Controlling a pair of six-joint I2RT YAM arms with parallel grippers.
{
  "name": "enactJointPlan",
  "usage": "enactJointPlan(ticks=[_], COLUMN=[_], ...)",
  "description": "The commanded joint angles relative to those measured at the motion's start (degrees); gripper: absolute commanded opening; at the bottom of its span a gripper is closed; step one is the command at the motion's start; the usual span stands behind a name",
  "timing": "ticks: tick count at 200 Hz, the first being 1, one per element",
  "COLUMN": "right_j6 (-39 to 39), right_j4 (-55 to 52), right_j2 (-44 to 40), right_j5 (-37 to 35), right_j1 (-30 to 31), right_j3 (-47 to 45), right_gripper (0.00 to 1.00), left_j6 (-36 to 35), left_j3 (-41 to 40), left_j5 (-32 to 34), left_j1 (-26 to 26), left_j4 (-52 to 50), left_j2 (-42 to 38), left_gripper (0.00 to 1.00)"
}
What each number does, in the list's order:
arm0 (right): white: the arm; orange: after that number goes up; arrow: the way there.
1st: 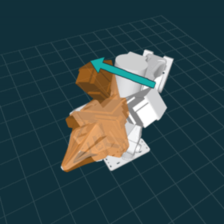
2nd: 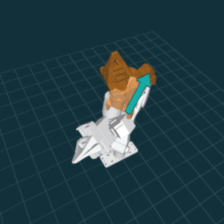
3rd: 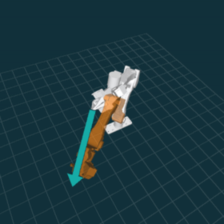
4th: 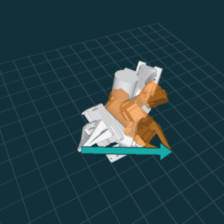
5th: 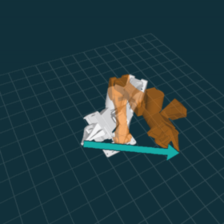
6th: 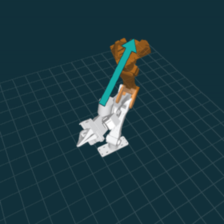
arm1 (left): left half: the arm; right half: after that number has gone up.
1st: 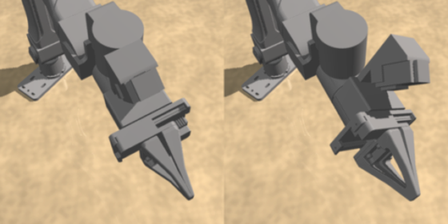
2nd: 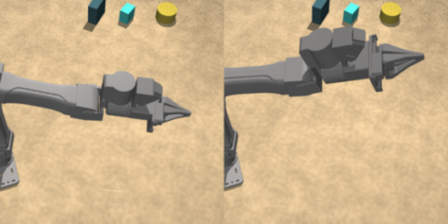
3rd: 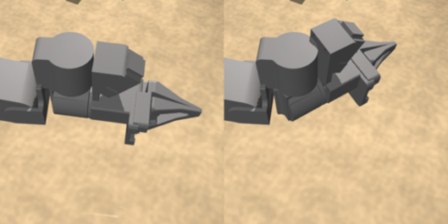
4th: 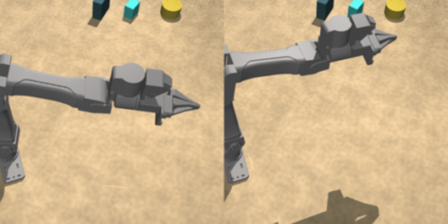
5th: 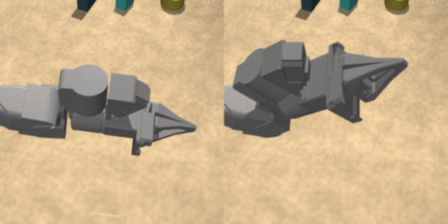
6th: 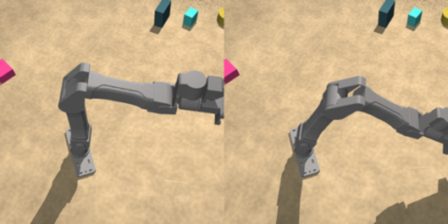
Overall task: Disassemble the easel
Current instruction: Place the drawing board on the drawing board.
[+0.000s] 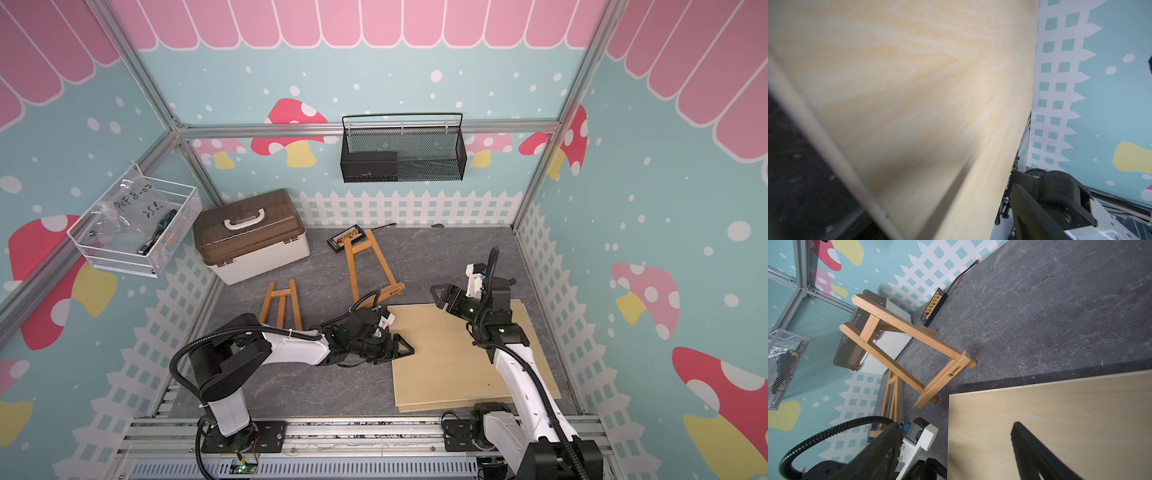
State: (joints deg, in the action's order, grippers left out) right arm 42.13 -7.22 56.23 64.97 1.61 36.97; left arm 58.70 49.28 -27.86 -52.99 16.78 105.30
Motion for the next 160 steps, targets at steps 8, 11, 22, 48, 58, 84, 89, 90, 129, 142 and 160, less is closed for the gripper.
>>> enactJointPlan(ticks=[8,11,22,48,58,84,89,90,129,142,160], right_j6=[0.4,0.3,0.4,0.4,0.4,0.7,0.8,0.8,0.9,1.0,1.0], right_j4=[2.7,2.7,2.8,3.1,3.1,3.6,3.7,3.7,3.7,3.7,3.8], right_j2=[0.1,0.2,0.2,0.5,0.5,0.5,0.5,0.5,0.3,0.1,-0.1], right_j5=[-1.1,-1.1,-1.2,-1.2,-1.3,-1.5,-1.5,-1.5,-1.4,-1.5,-1.5], right_j1=[0.3,0.3,0.3,0.3,0.3,0.3,0.3,0.3,0.3,0.3,0.3], right_j3=[-0.6,-0.6,-0.6,-0.6,-0.5,-0.8,-0.8,-0.8,-0.9,-0.9,-1.0], right_gripper=[0.86,0.86,0.86,0.86,0.86,0.86,0.86,0.86,0.86,0.86,0.86], left_j6=[-3.4,-3.5,-4.2,-4.5,-5.2,-5.7,-5.8,-5.8,-7.6,-8.3,-9.2], left_j3=[2.0,2.2,3.1,4.6,5.4,6.1,6.3,6.3,9.2,10.4,11.6], left_j5=[4.0,4.1,4.7,5.5,5.7,6.0,6.0,6.0,7.3,8.4,9.8], left_j1=[-0.2,-0.2,-0.4,-0.9,-1.2,-1.7,-1.7,-1.7,-2.1,-2.4,-2.7], left_j4=[-9.8,-10.4,-12.7,-16.1,-17.4,-19.1,-19.4,-19.5,-24.2,-26.8,-28.9], left_j2=[-0.9,-0.9,-1.1,-1.5,-1.6,-1.3,-1.2,-1.2,-1.6,-1.8,-2.2], left_gripper=[0.81,0.82,0.84,0.95,0.98,1.0,1.0,1.0,1.0,1.0,1.0])
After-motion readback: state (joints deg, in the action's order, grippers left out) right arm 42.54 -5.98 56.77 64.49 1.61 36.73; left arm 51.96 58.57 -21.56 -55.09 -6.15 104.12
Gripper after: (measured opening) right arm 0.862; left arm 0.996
